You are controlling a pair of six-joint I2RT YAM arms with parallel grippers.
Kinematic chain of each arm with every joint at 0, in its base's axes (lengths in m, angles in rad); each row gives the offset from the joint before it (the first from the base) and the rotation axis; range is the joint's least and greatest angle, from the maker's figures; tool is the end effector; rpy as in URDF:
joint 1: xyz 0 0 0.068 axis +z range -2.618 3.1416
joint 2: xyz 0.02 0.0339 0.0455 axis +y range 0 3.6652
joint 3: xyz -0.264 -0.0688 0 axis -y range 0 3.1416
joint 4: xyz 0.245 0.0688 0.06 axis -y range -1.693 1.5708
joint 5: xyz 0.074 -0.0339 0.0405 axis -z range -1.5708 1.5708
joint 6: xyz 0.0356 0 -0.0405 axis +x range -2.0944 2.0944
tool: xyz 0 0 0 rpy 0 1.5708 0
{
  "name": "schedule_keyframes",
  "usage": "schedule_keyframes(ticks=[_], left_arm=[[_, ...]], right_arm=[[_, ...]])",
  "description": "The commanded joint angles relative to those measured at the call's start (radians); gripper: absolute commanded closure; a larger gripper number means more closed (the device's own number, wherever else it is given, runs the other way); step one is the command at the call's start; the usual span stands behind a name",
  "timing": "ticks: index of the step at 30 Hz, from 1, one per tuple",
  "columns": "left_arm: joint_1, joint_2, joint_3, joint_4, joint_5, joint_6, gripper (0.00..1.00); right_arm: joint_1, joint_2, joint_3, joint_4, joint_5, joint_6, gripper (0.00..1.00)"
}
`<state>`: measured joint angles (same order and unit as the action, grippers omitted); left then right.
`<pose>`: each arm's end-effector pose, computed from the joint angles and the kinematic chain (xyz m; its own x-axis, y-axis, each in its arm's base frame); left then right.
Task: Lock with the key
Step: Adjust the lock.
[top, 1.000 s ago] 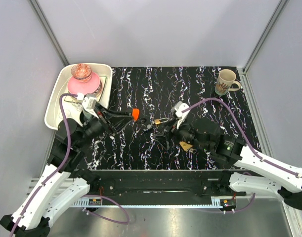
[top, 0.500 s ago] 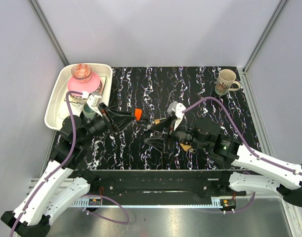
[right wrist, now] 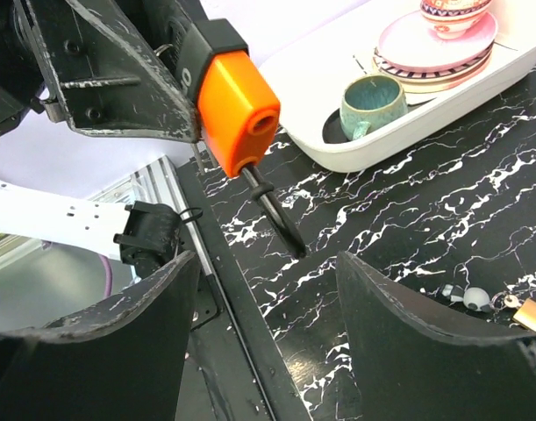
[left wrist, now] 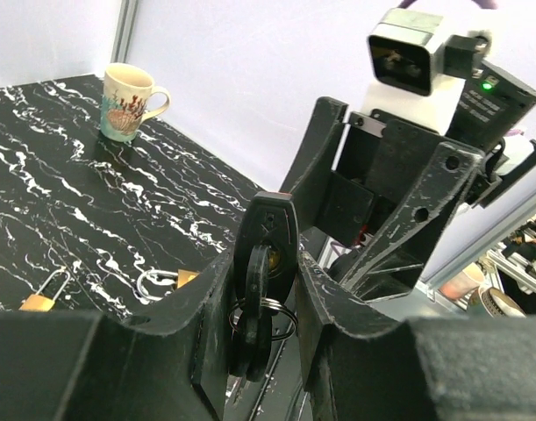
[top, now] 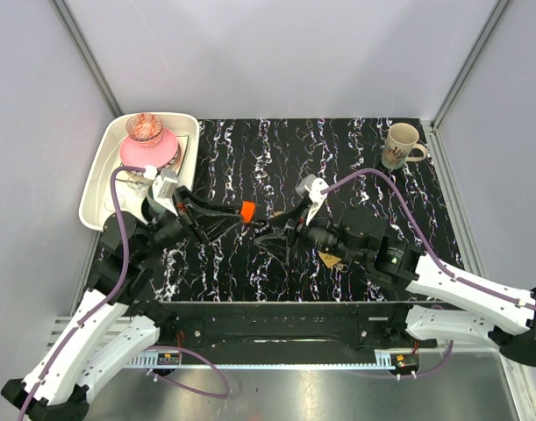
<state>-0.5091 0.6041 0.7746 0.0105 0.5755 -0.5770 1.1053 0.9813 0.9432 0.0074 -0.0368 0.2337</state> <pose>0.1094 -0.0833 0.3829 -0.3463 -0.3308 -0.8779 0.8202 0.3474 -0.4545 0.1020 0.2060 0.3802 -0.2240 0.0696 -0.9721 -0.8816 0.4108 0.2326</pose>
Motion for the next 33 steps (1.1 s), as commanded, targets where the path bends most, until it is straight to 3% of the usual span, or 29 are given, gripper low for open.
schedule_keyframes(ticks=[1, 5, 11, 22, 28, 33], left_arm=[[0.004, -0.010, -0.006, 0.155, 0.072, -0.017, 1.00], [0.003, -0.024, -0.024, 0.155, 0.040, -0.008, 1.00], [0.004, -0.043, -0.018, 0.092, -0.081, 0.034, 1.00], [0.004, -0.007, -0.038, 0.147, -0.112, 0.017, 1.00], [0.003, 0.011, -0.043, 0.193, -0.078, -0.006, 1.00], [0.004, -0.015, -0.052, 0.197, -0.077, -0.009, 1.00]], right_arm=[[-0.018, 0.002, 0.026, 0.078, -0.067, 0.041, 0.30], [-0.062, -0.021, 0.009, 0.140, -0.162, 0.136, 0.30], [-0.223, -0.030, -0.029, 0.189, -0.392, 0.297, 0.30], [-0.234, 0.043, -0.030, 0.339, -0.669, 0.438, 0.30], [-0.234, 0.111, -0.069, 0.473, -0.670, 0.542, 0.30], [-0.234, 0.091, -0.066, 0.402, -0.548, 0.515, 0.30]])
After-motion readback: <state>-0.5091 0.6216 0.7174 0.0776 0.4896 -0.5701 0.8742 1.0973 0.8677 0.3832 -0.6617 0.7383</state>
